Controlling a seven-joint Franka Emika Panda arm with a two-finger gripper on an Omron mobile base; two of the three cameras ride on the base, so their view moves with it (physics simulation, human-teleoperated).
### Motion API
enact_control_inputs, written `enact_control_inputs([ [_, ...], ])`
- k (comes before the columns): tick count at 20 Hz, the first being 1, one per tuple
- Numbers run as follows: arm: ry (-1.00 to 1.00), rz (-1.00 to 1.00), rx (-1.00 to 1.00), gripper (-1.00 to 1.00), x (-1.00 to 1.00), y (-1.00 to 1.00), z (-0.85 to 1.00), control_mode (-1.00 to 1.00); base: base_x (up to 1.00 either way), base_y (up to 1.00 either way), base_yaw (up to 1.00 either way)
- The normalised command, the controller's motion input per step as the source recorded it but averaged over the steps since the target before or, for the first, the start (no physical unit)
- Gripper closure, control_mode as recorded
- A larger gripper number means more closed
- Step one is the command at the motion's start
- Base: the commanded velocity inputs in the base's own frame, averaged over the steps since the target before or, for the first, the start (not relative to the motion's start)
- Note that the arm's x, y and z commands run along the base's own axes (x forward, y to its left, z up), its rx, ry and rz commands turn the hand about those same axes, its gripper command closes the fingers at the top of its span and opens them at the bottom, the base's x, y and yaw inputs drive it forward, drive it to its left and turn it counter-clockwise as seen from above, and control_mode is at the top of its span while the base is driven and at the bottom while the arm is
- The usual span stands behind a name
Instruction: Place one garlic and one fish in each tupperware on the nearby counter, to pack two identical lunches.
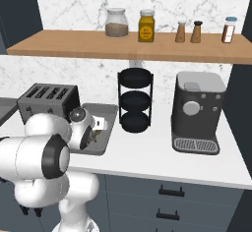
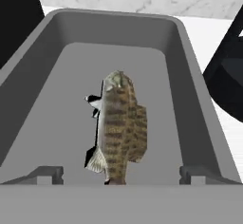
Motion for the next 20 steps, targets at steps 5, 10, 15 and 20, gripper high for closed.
enact_control_inputs([
  [5,-0.24,0.00,-0.03,-1.00,-0.85,0.00,1.00,-1.00,0.00,0.00,0.00],
  [10,-0.05,0.00,-0.01,-1.00,-0.75,0.00,0.82,-1.00,0.00,0.00,0.00],
  [15,0.00,0.00,0.00,-1.00,-1.00,-0.07,0.02,-1.00,0.00,0.00,0.00],
  [20,-0.01,0.05,0.00,-1.00,-1.00,0.00,0.22,-1.00,0.00,0.00,0.00],
])
